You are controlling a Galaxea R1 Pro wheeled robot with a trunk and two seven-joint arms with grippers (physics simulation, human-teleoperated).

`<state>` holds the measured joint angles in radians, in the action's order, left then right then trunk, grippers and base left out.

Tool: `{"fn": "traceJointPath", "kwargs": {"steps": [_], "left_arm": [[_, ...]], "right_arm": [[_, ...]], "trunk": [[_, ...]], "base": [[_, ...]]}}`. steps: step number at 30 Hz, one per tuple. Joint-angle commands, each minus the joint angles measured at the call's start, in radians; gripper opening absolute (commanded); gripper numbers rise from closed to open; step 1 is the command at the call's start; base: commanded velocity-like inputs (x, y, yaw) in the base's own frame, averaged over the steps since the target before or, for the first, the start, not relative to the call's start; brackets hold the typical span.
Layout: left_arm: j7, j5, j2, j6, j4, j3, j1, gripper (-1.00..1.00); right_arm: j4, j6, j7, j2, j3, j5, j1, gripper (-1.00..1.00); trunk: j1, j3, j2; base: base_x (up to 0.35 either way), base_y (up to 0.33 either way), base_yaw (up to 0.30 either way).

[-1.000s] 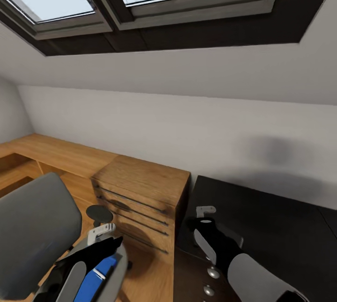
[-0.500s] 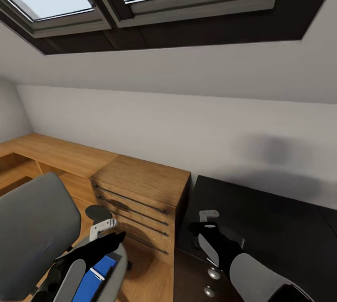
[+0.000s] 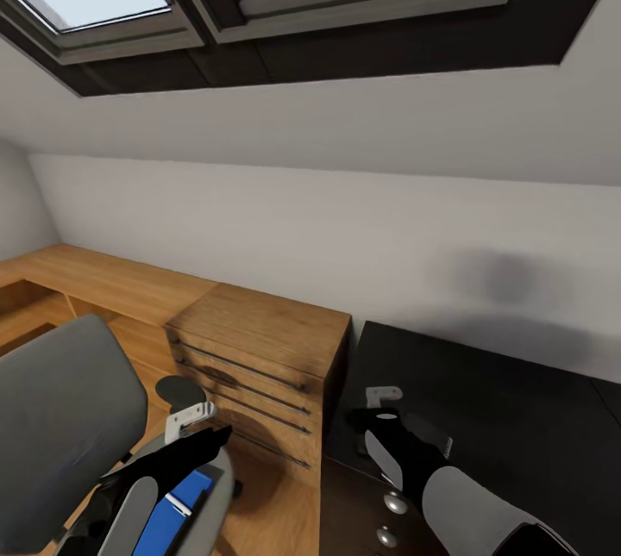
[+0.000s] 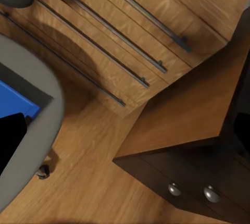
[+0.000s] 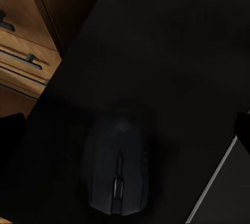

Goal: In the bedroom, organize the workspace by keeping the computer under the desk, ensuring the monitor is on the desk, placing the keyboard on the desk next to the monitor, placing the mouse on the desk next to the keyboard, moving the folder from the swivel chair onto the desk next to the mouse, stacking the notebook on top of the folder with the pen on top of the notebook, and positioning the swivel chair next to the desk.

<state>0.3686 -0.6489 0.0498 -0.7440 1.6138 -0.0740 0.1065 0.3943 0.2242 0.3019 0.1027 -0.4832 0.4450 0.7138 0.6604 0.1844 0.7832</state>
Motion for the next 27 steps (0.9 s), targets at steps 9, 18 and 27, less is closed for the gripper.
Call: {"fn": "traceJointPath", "kwargs": {"steps": [9,18,27], "left_arm": [[0.01,-0.014,0.001,-0.002,0.001,0.001,0.001,1.0],[0.01,-0.014,0.001,-0.002,0.001,0.002,0.001,1.0],[0.01,-0.014,0.001,-0.002,0.001,0.002,0.001,1.0]], "right_arm": [[0.004,0.009,0.005,0.0,-0.008,0.011,0.001,1.0],[0.004,0.009,0.005,-0.001,-0.008,0.011,0.001,1.0],[0.005,0.042,0.005,0.001,-0.005,0.016,0.001,1.0]], "trunk": [[0.035,0.03,0.065],[0.069,0.058,0.128],[0.104,0.086,0.191]], "base": [[0.0,0.0,0.0],[0.0,0.0,0.0],[0.0,0.0,0.0]]}}
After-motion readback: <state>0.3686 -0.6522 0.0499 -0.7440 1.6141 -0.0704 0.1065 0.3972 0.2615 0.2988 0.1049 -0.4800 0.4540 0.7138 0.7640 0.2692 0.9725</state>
